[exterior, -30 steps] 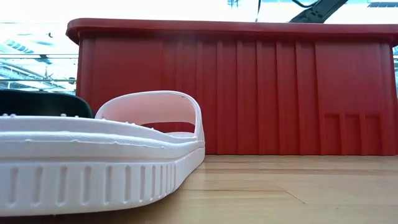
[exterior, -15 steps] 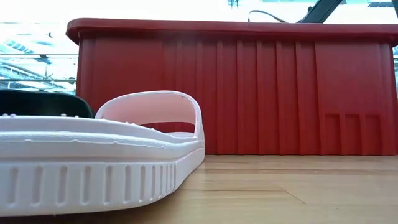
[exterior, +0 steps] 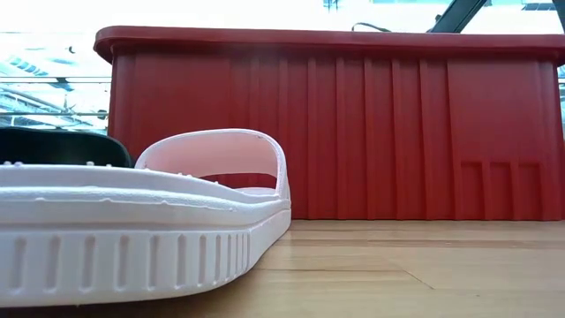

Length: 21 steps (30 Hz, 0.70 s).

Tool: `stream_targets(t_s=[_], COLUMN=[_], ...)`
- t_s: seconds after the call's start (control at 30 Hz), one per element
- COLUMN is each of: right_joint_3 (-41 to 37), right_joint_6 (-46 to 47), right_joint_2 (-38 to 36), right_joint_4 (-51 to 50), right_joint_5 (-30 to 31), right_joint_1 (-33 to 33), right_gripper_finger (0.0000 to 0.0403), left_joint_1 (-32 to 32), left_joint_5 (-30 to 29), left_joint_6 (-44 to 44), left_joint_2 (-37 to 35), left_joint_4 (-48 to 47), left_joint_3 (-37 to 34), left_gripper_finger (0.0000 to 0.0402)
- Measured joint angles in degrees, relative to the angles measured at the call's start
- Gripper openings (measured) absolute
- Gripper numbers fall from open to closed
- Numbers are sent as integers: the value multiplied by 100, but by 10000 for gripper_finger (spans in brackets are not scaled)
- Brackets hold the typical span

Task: Pick and place slides into bin
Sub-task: Put the pink slide into the red container

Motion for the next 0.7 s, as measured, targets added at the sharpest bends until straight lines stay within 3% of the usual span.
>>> stream_targets(t_s=[0.7], right_joint_3=[0], right_joint_6=[-328], right_joint_2=[0], right_joint_4=[-238], right_joint_5=[10], right_joint_1=[7], right_gripper_finger=[14], left_joint_1=[1], left_joint_5=[2], left_joint_6=[3], left_joint_2=[0], left_joint_4=[0], left_joint_3=[0], left_gripper_finger=[241])
